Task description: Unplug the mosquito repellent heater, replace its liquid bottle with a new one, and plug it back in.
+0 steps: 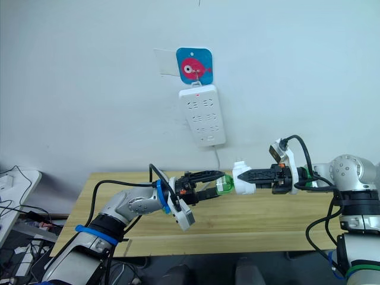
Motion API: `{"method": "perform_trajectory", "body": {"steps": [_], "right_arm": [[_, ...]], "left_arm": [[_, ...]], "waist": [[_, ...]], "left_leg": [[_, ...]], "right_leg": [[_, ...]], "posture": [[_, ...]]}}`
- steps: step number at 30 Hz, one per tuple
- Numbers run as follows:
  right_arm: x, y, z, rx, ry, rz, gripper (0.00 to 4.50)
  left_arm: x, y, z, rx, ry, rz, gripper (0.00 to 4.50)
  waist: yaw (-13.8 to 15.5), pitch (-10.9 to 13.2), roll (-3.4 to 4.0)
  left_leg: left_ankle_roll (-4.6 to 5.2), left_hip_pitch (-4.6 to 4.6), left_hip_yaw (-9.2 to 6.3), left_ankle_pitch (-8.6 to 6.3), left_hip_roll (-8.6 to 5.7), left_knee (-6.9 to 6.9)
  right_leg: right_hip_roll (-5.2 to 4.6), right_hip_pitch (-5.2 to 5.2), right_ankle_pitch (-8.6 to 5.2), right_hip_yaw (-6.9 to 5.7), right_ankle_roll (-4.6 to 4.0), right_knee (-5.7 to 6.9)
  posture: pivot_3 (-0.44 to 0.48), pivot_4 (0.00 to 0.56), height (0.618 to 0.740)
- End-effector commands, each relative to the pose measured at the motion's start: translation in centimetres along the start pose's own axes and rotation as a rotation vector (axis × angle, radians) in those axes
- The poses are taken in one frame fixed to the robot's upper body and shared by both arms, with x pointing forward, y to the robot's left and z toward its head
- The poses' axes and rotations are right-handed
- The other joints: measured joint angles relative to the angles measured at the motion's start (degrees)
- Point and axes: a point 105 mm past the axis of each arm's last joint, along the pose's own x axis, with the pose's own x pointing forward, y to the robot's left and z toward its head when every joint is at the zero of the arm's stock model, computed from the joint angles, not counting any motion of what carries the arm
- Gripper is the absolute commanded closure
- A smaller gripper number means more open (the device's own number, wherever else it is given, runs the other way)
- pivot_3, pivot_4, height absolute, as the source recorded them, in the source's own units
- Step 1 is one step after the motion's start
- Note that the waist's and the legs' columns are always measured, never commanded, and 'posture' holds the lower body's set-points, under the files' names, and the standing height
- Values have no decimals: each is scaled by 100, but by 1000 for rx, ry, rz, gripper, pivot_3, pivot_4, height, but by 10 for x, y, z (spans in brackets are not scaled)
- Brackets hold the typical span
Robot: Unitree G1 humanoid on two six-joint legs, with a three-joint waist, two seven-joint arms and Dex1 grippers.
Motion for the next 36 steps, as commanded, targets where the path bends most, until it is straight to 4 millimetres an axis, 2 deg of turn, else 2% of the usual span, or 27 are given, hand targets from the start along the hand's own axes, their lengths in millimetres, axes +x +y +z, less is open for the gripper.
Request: {"method": "perform_trajectory", "body": {"steps": [1, 3, 6, 10, 12, 13, 17, 22, 24, 27, 31, 35, 36], "right_arm": [[-1, 11, 4, -44, 5, 15, 1495], [-2, 11, 4, -44, 5, 13, 1495], [-4, 11, 3, -46, 7, 6, 1495], [-6, 12, 0, -52, 20, -5, 1495], [-9, 13, -1, -57, 26, -8, 1495], [-10, 15, -2, -61, 30, -8, 1495], [-11, 19, -5, -76, 53, -5, 1495], [-10, 20, -7, -85, 71, -4, 1495], [-9, 19, -7, -89, 75, -6, 1495], [-9, 19, -8, -93, 85, -9, 1495], [-9, 19, -10, -93, 93, -9, 1495], [-8, 20, -11, -94, 92, -7, 1495], [-9, 20, -11, -93, 90, -8, 1495]], "left_arm": [[4, 11, 4, 21, -38, 39, 2262], [3, 12, 1, -44, -28, 58, 2262], [5, 14, -4, -242, -10, 72, 2262], [9, 29, -5, -481, -6, 89, 2262], [14, 37, -12, -734, 34, 126, 2262], [16, 38, -16, -952, 56, 138, 2262], [21, 41, -6, -1576, 27, 81, 2262], [13, 35, 5, -2008, 25, -65, 2262], [8, 37, 10, -2140, -15, -120, 2262], [-2, 42, 7, -2395, -122, -129, 2262], [-7, 33, 1, -2554, -118, -128, 2262], [-7, 27, 0, -2549, -75, -113, 2262], [-7, 28, 1, -2544, -88, -114, 2262]], "waist": [[0, 0, 0], [0, 0, 0], [-3, 1, 0], [-11, 3, 1], [-16, 3, 1], [-17, 3, 1], [-57, 6, 1], [-140, 8, -2], [-148, 8, -2], [-146, 9, -2], [-142, 11, -5], [-137, 10, -5], [-140, 9, -3]], "left_leg": [[0, 0, 0, 0, 0, 0], [0, 0, 0, 0, 0, 0], [0, 0, 0, 0, 2, 0], [0, -2, -2, 0, 6, 0], [0, -1, -3, 0, 6, 0], [0, -1, -3, 0, 6, 1], [1, -1, -13, 0, 7, 3], [1, 1, -17, 0, 1, 3], [1, 1, -17, 0, -2, 3], [1, 2, -18, 0, -2, 2], [1, 1, -18, 0, -5, 4], [0, 1, -17, 0, -6, 3], [-1, 2, -16, 0, -6, 3]], "right_leg": [[0, 0, 0, 0, 0, 0], [0, 0, 0, 0, 0, 0], [0, 0, 0, 0, 0, 1], [-2, 0, 0, 0, 0, 0], [-1, 0, -1, 0, 0, 0], [-1, 0, -1, 1, 1, 1], [1, 2, -5, -3, 8, 3], [8, 2, -10, -5, 13, 6], [9, 2, -10, -6, 13, 5], [9, 2, -11, -6, 13, 4], [8, 2, -10, -5, 12, 3], [7, 2, -10, -3, 11, 2], [7, 2, -10, -2, 10, 2]], "posture": [[-104, 138, 740], [-104, 139, 740], [-103, 139, 740], [-98, 140, 740], [-94, 139, 740], [-94, 139, 740], [-90, 139, 740], [-88, 138, 740], [-88, 138, 740], [-88, 138, 740], [-88, 138, 740], [-88, 138, 740], [-115, 129, 740]]}}
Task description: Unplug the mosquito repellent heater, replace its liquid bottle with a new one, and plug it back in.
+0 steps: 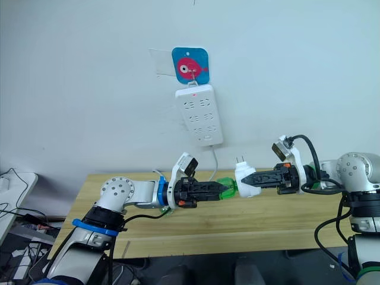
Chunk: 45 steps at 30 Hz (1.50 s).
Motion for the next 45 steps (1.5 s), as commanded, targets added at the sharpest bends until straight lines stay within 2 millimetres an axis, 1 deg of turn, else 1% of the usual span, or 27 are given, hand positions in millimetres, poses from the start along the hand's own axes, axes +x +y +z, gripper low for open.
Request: {"method": "perform_trajectory", "body": {"steps": [1, 2, 3, 7, 8, 9, 12, 14, 16, 18, 19, 20, 23, 27, 28, 30, 32, 37, 40, 45], "right_arm": [[-2, 3, -5, 1, 25, -14, 1495], [-3, 3, -5, 2, 23, -15, 1495], [-3, 3, -5, 3, 21, -16, 1495], [-3, 3, -4, 4, 13, -16, 1495], [-3, 3, -2, 4, 7, -15, 1495], [-3, 3, -1, 4, 0, -15, 1495], [-5, 2, 4, 7, -21, -16, 1495], [-6, 1, 7, 12, -38, -20, 1495], [-8, -1, 9, 21, -55, -24, 1495], [-10, -3, 11, 32, -74, -29, 1495], [-11, -5, 11, 36, -81, -33, 1495], [-12, -6, 11, 41, -88, -34, 1495], [-12, -7, 12, 47, -98, -35, 1495], [-10, -7, 13, 46, -99, -28, 1495], [-9, -6, 14, 45, -98, -25, 1495], [-8, -6, 14, 43, -96, -19, 1495], [-7, -5, 14, 40, -93, -12, 1495], [-2, -2, 15, 33, -82, 4, 1495], [0, 1, 16, 28, -76, 15, 1495], [2, 3, 16, 26, -71, 26, 1495]], "left_arm": [[-13, -12, 21, 74, -98, -10, 2262], [-13, -14, 20, 81, -93, -18, 2262], [-14, -15, 18, 86, -88, -23, 1552], [-15, -14, 15, 87, -87, -19, 485], [-16, -14, 15, 87, -90, -15, 147], [-17, -14, 15, 88, -92, -11, 34], [-21, -12, 13, 104, -98, 16, 34], [-27, -14, 11, 165, -91, 53, 34], [-32, -17, 8, 264, -69, 102, 34], [-35, -17, -6, 519, 47, 206, 34], [-36, -17, -13, 636, 108, 231, 34], [-36, -16, -16, 784, 145, 263, 34], [-37, -11, -4, 1262, 137, 368, 34], [-38, -4, 8, 1807, 124, 465, 34], [-38, -3, 7, 1927, 134, 465, 34], [-36, -1, 2, 2109, 149, 428, 34], [-32, -5, 2, 2258, 104, 398, 34], [-20, -10, 4, 2471, 35, 317, 34], [-14, -11, 8, 2529, 11, 296, 34], [-6, -9, 10, 2574, 0, 251, 34]], "waist": [[-3, -1, 2], [-4, -1, 1], [-4, -1, 1], [-4, -3, 5], [-4, -3, 4], [-4, -3, 4], [-6, -3, 4], [-6, -3, 4], [-6, -3, 4], [-8, -3, 3], [-10, -4, 5], [-6, -4, 6], [71, -5, 8], [195, -4, 7], [215, -5, 7], [237, -5, 7], [258, -5, 7], [285, -5, 7], [280, -5, 7], [265, -5, 7]], "left_leg": [[0, 0, 1, 0, 0, 0], [-1, 0, 2, 0, 0, 0], [-1, 0, 3, 0, -1, 0], [-1, 0, 4, 0, 1, 0], [-1, 0, 6, 0, 0, -1], [-1, 0, 8, 0, -1, 0], [-1, -1, 10, 0, -1, 0], [-1, -1, 9, 0, -1, -1], [-1, 0, 11, 0, -1, -1], [-2, 0, 13, 0, -1, -3], [-3, 0, 15, 0, -3, -6], [-4, 2, 20, 1, -5, -11], [-6, 3, 29, 1, -2, -13], [-5, 2, 36, 1, -2, -11], [-4, 0, 35, 1, 0, -9], [-3, 0, 36, 0, 3, -10], [-1, -3, 34, -1, 8, -10], [1, -7, 31, -2, 6, -7], [2, -6, 30, -2, 4, -4], [2, -4, 28, -2, 4, -4]], "right_leg": [[0, 0, 0, 1, 0, 0], [0, 0, 0, 2, -1, 0], [0, 0, 0, 2, -1, -1], [-2, -1, 0, 3, -2, 0], [-4, -1, 0, 5, -2, -1], [-4, -1, 0, 6, -2, -2], [-4, -1, 0, 7, -2, -3], [-4, -1, 0, 7, -2, -3], [-4, -2, 0, 8, -3, -3], [-3, -2, 0, 8, -3, -3], [-1, -3, 0, 9, -4, -6], [-1, -2, 0, 13, -6, -9], [-5, -1, 2, 18, -12, -20], [-6, 2, 8, 20, -21, -34], [-6, 2, 9, 19, -21, -35], [-9, 2, 10, 21, -21, -39], [-14, 2, 11, 19, -20, -39], [-20, 1, 15, 14, -11, -33], [-19, 1, 16, 13, -9, -26], [-14, 0, 16, 9, -8, -20]], "posture": [[-113, 127, 740], [-113, 127, 740], [-113, 127, 740], [-106, 118, 740], [-106, 118, 740], [-106, 118, 740], [-103, 114, 740], [-99, 111, 740], [-99, 111, 740], [-91, 114, 740], [-87, 115, 740], [-85, 115, 740], [-75, 117, 740], [-71, 120, 740], [-71, 123, 740], [-71, 123, 740], [-72, 124, 740], [-76, 128, 740], [-80, 128, 740], [-85, 130, 740]]}}
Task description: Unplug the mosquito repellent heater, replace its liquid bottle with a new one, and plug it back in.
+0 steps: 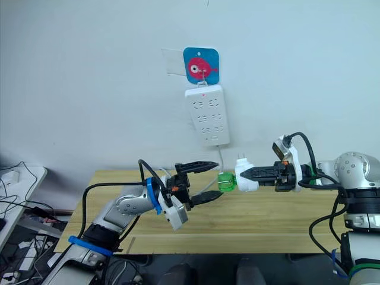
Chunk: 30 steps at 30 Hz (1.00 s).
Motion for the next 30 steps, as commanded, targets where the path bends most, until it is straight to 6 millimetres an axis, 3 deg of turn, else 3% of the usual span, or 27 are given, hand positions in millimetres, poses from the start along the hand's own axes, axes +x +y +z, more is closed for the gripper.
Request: {"method": "perform_trajectory", "body": {"steps": [1, 8, 11, 16, 19, 22, 24, 28, 30], "right_arm": [[1, 15, 6, -42, 0, 48, 1495], [2, 15, 4, -40, 3, 50, 1495], [2, 14, 4, -37, 2, 49, 1495], [2, 14, 3, -33, 1, 48, 1495], [2, 13, 3, -31, 0, 45, 1495], [1, 12, 2, -31, 3, 39, 1495], [0, 11, 1, -31, 7, 30, 1495], [-4, 9, -3, -35, 22, 4, 1495], [-6, 8, -4, -36, 23, 2, 1495]], "left_arm": [[5, 6, 5, 42, -48, 33, 34], [7, 7, 7, 64, -83, 47, 34], [6, 6, 9, 63, -94, 45, 572], [5, 3, 8, 40, -85, 29, 2156], [5, 3, 5, -1, -71, 40, 2351], [9, 4, 7, -195, -80, 57, 2351], [13, 9, 6, -422, -73, 64, 2351], [19, 30, 11, -806, -97, 49, 2351], [19, 45, 13, -1092, -124, 38, 2351]], "waist": [[-4, 0, 0], [-5, 0, 0], [-6, 0, 0], [-8, 0, 0], [-8, 0, 0], [-15, 0, 0], [-43, 2, 1], [-78, 14, 5], [-108, 17, 5]], "left_leg": [[0, 0, 0, 0, 0, 0], [0, 0, -2, 0, 2, 0], [0, 0, -3, 0, 3, 0], [0, 0, -3, 0, 2, 1], [0, 0, -3, 0, 2, 1], [0, -1, -5, 0, 3, 0], [0, -1, -6, 0, 5, 1], [1, -3, -14, 0, 7, 2], [1, -1, -14, 0, 6, 2]], "right_leg": [[2, 0, 0, 0, 0, 0], [1, 0, 0, -1, 0, 2], [2, 0, 0, -2, 0, 3], [2, 0, 0, -2, 0, 3], [2, 0, 0, -2, 0, 3], [2, 0, 0, -3, 1, 3], [2, 0, -1, -2, 1, 3], [3, 0, -2, -7, 2, 6], [4, 1, -3, -6, 4, 7]], "posture": [[-85, 130, 740], [-91, 131, 740], [-92, 134, 740], [-92, 134, 740], [-92, 136, 740], [-92, 139, 740], [-93, 140, 740], [-96, 145, 740], [-96, 145, 740]]}}
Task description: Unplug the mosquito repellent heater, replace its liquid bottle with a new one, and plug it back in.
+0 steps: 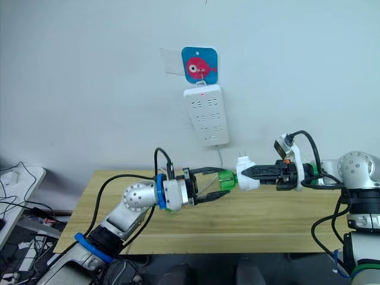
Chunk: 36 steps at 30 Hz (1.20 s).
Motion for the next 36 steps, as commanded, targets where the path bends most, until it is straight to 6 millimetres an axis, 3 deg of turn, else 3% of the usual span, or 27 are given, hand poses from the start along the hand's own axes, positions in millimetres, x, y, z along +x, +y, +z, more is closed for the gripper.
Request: {"method": "perform_trajectory", "body": {"steps": [1, 3, 5, 8, 11, 15, 22, 26, 32, 36], "right_arm": [[-1, 3, -6, -16, 38, -7, 1495], [-1, 5, -7, -18, 44, -1, 1495], [0, 6, -8, -20, 52, 8, 1495], [1, 6, -9, -22, 58, 14, 1495], [3, 5, -7, -26, 56, 14, 1495], [1, 4, -4, -25, 40, 4, 1495], [-3, 3, -4, -20, 23, -7, 1495], [-4, 2, 1, -27, -2, -16, 1495], [0, 4, 1, -28, 7, -3, 1495], [3, 6, 1, -31, 19, 12, 1495]], "left_arm": [[4, 27, 38, -441, -112, 14, 2351], [1, 38, 48, -777, -165, 12, 2351], [-6, 37, 52, -1053, -187, -66, 2351], [-16, 32, 49, -1322, -189, -126, 2351], [-25, 28, 35, -1496, -174, -114, 2351], [-33, 14, 24, -1556, -106, -116, 2351], [-43, 26, 17, -1392, -70, 14, 2351], [-46, 18, 17, -1015, 56, 37, 1569], [-40, -6, 11, -860, 73, 8, 42], [-29, -12, 2, -677, 88, 13, 42]], "waist": [[-39, 3, -3], [-67, 27, -4], [-92, 51, -9], [-161, 81, -27], [-192, 94, -12], [-201, 102, -21], [-180, 103, -22], [-188, 103, -22], [-149, 104, -22], [-86, 104, -22]], "left_leg": [[0, -1, -3, 0, 1, 0], [0, 0, -6, 0, 2, 1], [0, 2, -10, 0, 3, 2], [0, 4, -20, 0, 7, 2], [0, 4, -17, 0, 0, 2], [0, 4, -15, 0, -8, 2], [-1, 4, -9, 0, -10, 2], [-2, 2, -3, 0, -10, 0], [-2, 4, 7, 0, -5, -4], [-2, 2, 8, 0, -9, -3]], "right_leg": [[1, 0, -2, -1, 3, 1], [6, 0, -4, -2, 6, 3], [6, 0, -5, -3, 8, 8], [12, 0, -10, -10, 11, 14], [11, -1, -12, -3, 9, 13], [11, -3, -11, -1, 8, 12], [9, -2, -11, 1, 5, 12], [8, -3, -11, 4, 4, 5], [5, -3, -10, 12, 1, 1], [5, -2, -9, 10, 0, -1]], "posture": [[-93, 150, 740], [-93, 150, 740], [-92, 154, 740], [-92, 154, 740], [-93, 154, 740], [-93, 154, 740], [-103, 155, 740], [-95, 151, 740], [-82, 145, 740], [-78, 143, 740]]}}
